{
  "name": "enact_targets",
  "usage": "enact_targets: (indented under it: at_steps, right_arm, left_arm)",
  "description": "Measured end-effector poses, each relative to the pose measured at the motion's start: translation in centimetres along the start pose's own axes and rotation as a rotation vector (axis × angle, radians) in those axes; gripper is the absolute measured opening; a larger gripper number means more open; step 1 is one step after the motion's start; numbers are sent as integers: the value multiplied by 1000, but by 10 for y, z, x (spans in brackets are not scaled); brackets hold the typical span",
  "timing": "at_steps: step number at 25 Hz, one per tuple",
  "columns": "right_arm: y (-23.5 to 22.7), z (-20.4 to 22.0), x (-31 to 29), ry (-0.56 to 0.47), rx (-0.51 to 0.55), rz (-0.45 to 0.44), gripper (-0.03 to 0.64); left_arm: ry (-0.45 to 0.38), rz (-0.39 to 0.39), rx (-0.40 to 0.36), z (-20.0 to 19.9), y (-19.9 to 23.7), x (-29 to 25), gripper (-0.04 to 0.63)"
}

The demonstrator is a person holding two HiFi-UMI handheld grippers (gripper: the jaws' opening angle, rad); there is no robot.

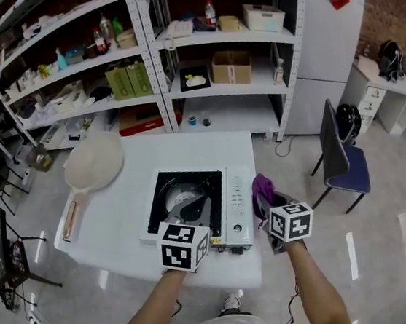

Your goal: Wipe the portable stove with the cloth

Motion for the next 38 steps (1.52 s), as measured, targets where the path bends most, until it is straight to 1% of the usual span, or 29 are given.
enact_targets:
  at_steps: [10,17,22,24,31,35,38]
  right_arm:
    - [-22,-24,-36,16,28,-27,63]
    - [-35,-36,-57,22,36,-41,63]
    - [-41,-42,-64,45,70,-60,63]
    - [-47,-47,-64,71,123,-76,64]
    - [-65,-96,-70,196,414,-124,63]
    - [-66,-119,-81,263,523,-188,64]
    - [-64,-131,-91,342,619,-226,64]
  left_arm:
    - [-23,-53,19,-16,17,-17,5]
    - [-17,-84,35,-18,28,-28,5]
    - [-14,-106,47,-18,33,-31,5]
    - [-13,-117,47,-18,36,-30,5]
    - [-14,-174,69,-17,55,-22,5]
    - [-6,-203,84,-11,65,-14,5]
    - [-10,-227,99,-7,76,-8,5]
Point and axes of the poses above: the fingertips, and each gripper's own axes: x backward along the fingers, y to its left, z out of its underside, the point moved 8 cm from there along x, backward along the fingers, and after that the axes turned 4 degrees about y, right-handed, at the moved point
